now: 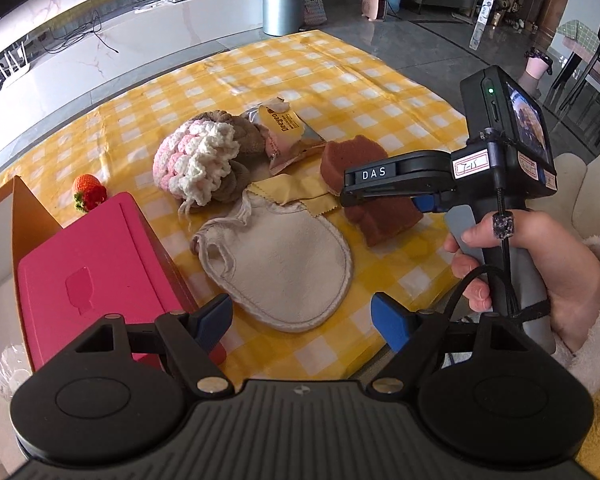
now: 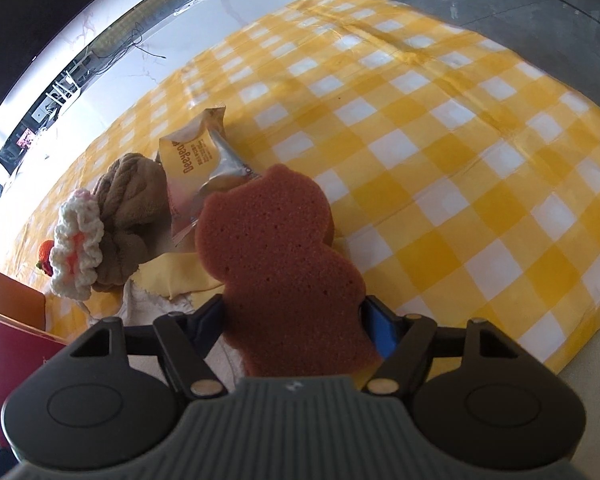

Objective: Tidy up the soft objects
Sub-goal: 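Grasp the beige bath mitt with the left gripper while the right gripper holds the red sponge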

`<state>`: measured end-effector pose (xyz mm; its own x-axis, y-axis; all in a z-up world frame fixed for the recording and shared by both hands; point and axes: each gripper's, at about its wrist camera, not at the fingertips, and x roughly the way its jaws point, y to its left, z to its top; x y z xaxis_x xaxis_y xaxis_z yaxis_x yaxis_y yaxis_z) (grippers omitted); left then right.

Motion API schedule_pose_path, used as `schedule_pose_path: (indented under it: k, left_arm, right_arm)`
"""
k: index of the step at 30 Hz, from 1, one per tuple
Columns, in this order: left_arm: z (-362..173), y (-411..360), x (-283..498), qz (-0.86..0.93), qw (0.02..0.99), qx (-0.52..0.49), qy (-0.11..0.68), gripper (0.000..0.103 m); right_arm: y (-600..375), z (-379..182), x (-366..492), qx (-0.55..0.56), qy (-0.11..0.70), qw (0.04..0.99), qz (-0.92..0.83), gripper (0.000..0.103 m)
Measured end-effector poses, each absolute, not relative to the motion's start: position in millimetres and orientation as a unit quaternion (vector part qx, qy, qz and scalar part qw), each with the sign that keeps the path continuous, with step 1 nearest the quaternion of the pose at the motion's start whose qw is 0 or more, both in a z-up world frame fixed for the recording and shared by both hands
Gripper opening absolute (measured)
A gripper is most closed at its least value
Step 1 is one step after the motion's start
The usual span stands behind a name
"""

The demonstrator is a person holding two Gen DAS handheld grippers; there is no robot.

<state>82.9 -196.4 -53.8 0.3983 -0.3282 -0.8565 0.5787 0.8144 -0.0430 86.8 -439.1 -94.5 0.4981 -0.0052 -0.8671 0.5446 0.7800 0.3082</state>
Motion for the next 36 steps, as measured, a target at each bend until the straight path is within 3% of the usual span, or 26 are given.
schedule_pose_path:
  k: [13,18,25,30,33,36]
  left_arm:
    - [-83.2,-223.3,132.3,-0.231,0.792,0.043,0.563,0.092]
    - [-94.1,-239.0,149.9,-0.188,0.795,0.055,0.575,0.092]
    - [-131.9,-245.3,178.2,-0.087,0.751,0.008,0.655,0.092]
    - [-149.7,-246.4,196.4,-0.061,0.755,-0.014,0.653,0.093]
    - [-161.7,-253.0,203.7,-0.072,0.753,-0.001,0.654,0.103]
    - [-168.0,-258.4,206.3,-0.080,0.749,0.008,0.658,0.103]
  right_arm:
    - [-448.4,-90.9,73.6,0.319,0.441,0.821,-0.176,0.073]
    - [-455.9,-85.2,64.0,0.339,0.411,0.826,-0.183,0.073]
    - [-458.8,-83.0,60.3,0.349,0.397,0.832,-0.168,0.073]
    - [-456.7,-87.1,64.1,0.349,0.411,0.829,-0.150,0.073]
    - [-457.1,-88.1,63.3,0.352,0.410,0.828,-0.149,0.073]
    - [-460.5,-87.3,59.6,0.359,0.399,0.829,-0.155,0.073]
